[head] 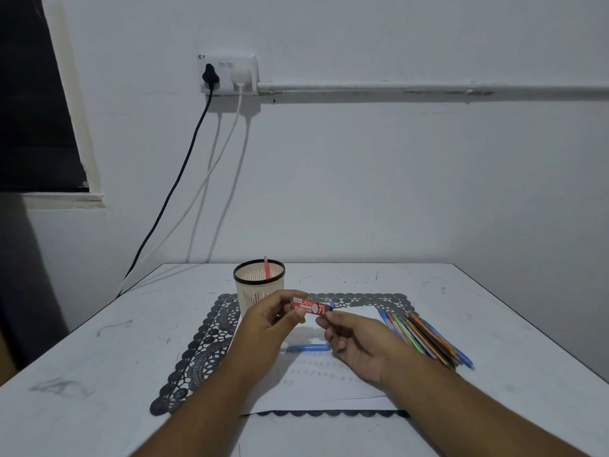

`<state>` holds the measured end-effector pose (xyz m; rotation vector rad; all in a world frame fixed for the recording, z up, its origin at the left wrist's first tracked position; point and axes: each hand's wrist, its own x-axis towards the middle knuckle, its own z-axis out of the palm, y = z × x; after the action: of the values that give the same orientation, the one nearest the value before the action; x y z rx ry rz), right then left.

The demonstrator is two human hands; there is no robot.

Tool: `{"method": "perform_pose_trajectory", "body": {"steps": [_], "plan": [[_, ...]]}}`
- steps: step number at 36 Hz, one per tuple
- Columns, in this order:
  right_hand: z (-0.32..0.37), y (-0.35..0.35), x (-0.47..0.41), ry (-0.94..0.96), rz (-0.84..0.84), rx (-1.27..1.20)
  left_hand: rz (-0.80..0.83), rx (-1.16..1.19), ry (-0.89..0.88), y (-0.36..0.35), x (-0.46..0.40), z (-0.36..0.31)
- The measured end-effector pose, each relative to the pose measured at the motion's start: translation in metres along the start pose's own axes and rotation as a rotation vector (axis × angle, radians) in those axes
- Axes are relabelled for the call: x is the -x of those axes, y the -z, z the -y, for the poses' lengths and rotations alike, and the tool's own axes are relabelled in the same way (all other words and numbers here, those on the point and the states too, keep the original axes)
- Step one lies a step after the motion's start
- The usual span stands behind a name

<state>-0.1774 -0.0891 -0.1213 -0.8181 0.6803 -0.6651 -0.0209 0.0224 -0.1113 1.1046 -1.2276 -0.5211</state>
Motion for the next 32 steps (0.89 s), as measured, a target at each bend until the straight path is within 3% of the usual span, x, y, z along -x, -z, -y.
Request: {"method": "perform_pose_trajectory", "body": {"steps": [13, 32], "plan": [[0.0016, 0.0000, 0.0001, -0.054, 0.046, -0.040, 0.002, 0.007, -0.015, -0.0026, 0.0008, -0.0034], [0.0013, -0.0049, 0.0050, -0.100, 0.094, -0.090, -0.062, -0.273, -0.165, -0.0037, 0.0019, -0.0024]]}}
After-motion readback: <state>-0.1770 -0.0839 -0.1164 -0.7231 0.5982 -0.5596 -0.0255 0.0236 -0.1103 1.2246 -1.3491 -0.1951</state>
